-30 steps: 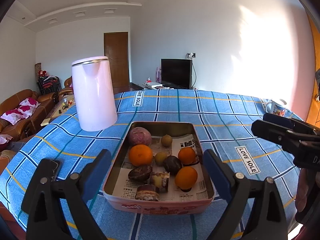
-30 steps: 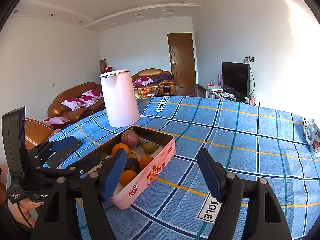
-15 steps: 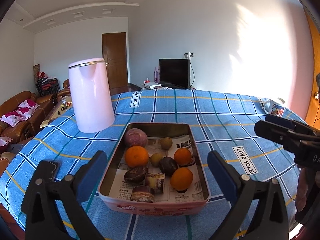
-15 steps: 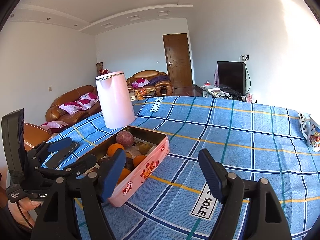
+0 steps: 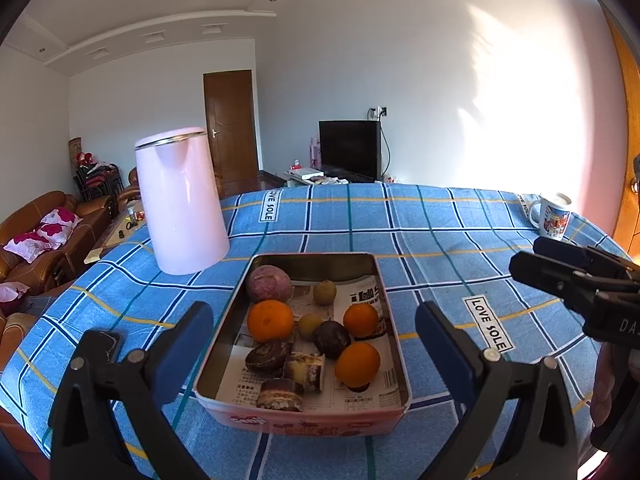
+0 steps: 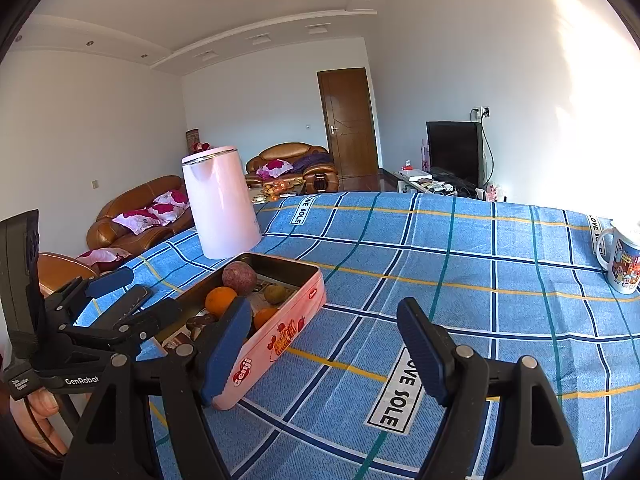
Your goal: Organize fruits
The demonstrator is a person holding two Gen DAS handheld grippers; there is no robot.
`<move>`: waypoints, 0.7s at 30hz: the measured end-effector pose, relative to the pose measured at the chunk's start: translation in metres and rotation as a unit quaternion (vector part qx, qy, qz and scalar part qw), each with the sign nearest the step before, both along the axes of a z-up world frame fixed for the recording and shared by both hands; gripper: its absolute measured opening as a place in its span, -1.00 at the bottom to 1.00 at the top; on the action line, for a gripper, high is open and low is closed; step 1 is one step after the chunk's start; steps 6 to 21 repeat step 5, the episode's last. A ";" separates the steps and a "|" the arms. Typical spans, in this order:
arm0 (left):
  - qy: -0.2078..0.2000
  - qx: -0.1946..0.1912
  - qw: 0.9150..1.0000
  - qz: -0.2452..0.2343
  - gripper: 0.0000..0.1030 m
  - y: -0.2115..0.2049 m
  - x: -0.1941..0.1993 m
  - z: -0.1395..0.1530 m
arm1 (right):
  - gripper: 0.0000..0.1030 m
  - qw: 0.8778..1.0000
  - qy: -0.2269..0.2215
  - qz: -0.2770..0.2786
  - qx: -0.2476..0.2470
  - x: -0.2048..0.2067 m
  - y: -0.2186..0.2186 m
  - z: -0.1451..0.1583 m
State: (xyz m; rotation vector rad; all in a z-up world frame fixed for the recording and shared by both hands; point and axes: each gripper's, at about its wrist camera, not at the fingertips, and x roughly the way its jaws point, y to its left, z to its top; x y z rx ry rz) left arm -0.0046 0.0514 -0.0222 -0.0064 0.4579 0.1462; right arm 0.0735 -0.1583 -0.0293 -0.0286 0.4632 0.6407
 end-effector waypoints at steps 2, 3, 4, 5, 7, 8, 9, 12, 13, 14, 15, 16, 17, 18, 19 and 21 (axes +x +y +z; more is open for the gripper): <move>-0.002 0.005 1.000 0.000 1.00 -0.002 0.000 -0.001 | 0.49 1.000 0.002 0.000 0.000 0.001 -0.001 -0.001; -0.001 0.006 1.000 0.000 1.00 -0.002 0.000 -0.001 | 0.49 1.000 0.003 -0.001 0.001 0.001 -0.002 -0.002; 0.000 0.004 1.000 0.000 1.00 -0.001 0.000 -0.001 | 0.49 1.000 0.004 -0.002 0.000 0.002 -0.003 -0.003; 0.001 -0.001 1.000 -0.004 1.00 -0.001 0.000 -0.001 | 0.49 1.000 0.004 -0.003 0.000 0.002 -0.004 -0.003; 0.001 -0.001 1.000 -0.004 1.00 -0.001 0.000 -0.001 | 0.49 1.000 0.004 -0.003 0.000 0.002 -0.004 -0.003; 0.001 -0.001 1.000 -0.004 1.00 -0.001 0.000 -0.001 | 0.49 1.000 0.004 -0.003 0.000 0.002 -0.004 -0.003; 0.001 -0.001 1.000 -0.004 1.00 -0.001 0.000 -0.001 | 0.49 1.000 0.004 -0.003 0.000 0.002 -0.004 -0.003; 0.001 -0.001 1.000 -0.004 1.00 -0.001 0.000 -0.001 | 0.49 1.000 0.004 -0.003 0.000 0.002 -0.004 -0.003; 0.001 -0.001 1.000 -0.004 1.00 -0.001 0.000 -0.001 | 0.49 1.000 0.004 -0.003 0.000 0.002 -0.004 -0.003; 0.001 -0.001 1.000 -0.004 1.00 -0.001 0.000 -0.001 | 0.49 1.000 0.004 -0.003 0.000 0.002 -0.004 -0.003; 0.001 -0.001 1.000 -0.004 1.00 -0.001 0.000 -0.001 | 0.49 1.000 0.004 -0.003 0.000 0.002 -0.004 -0.003; 0.001 -0.001 1.000 -0.004 1.00 -0.001 0.000 -0.001 | 0.49 1.000 0.004 -0.003 0.000 0.002 -0.004 -0.003; 0.001 -0.001 1.000 -0.004 1.00 -0.001 0.000 -0.001 | 0.49 1.000 0.004 -0.003 0.000 0.002 -0.004 -0.003; 0.001 -0.001 1.000 -0.004 1.00 -0.001 0.000 -0.001 | 0.49 1.000 0.004 -0.003 0.000 0.002 -0.004 -0.003; 0.001 -0.001 1.000 -0.004 1.00 -0.001 0.000 -0.001 | 0.49 1.000 0.004 -0.003 0.000 0.002 -0.004 -0.003; 0.001 -0.001 1.000 -0.004 1.00 -0.001 0.000 -0.001 | 0.49 1.000 0.004 -0.003 0.000 0.002 -0.004 -0.003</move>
